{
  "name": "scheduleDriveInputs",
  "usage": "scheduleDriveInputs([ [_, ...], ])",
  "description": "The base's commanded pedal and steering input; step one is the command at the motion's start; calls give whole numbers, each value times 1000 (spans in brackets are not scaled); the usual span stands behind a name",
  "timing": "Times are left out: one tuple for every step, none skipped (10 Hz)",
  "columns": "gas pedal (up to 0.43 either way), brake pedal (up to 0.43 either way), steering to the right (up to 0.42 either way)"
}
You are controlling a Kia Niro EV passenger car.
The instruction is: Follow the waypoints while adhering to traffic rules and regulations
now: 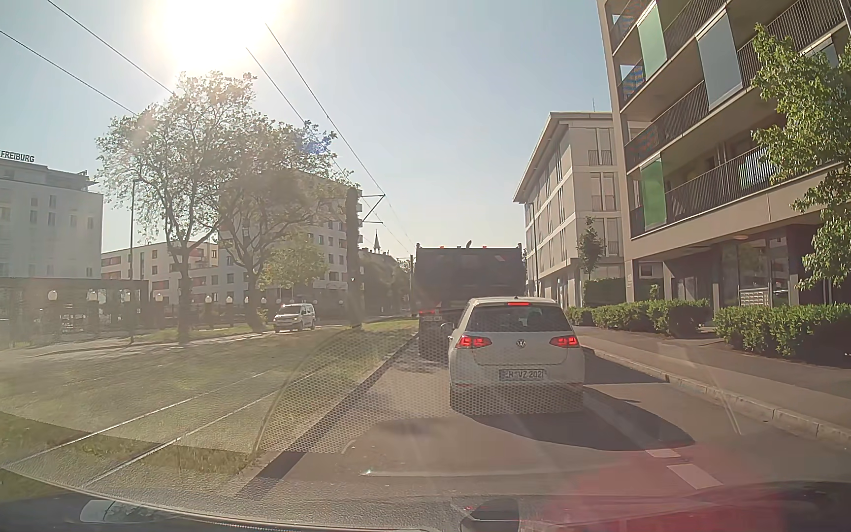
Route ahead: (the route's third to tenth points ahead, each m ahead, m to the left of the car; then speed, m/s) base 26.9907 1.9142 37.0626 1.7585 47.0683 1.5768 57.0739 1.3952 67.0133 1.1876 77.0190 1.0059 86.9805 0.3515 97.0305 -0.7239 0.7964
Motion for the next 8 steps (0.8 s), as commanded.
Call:
scheduleDriveInputs([
  [169,0,30],
  [169,0,28],
  [169,0,28],
  [177,0,27],
  [177,0,27],
  [177,0,26],
  [177,0,25],
  [177,0,24],
])
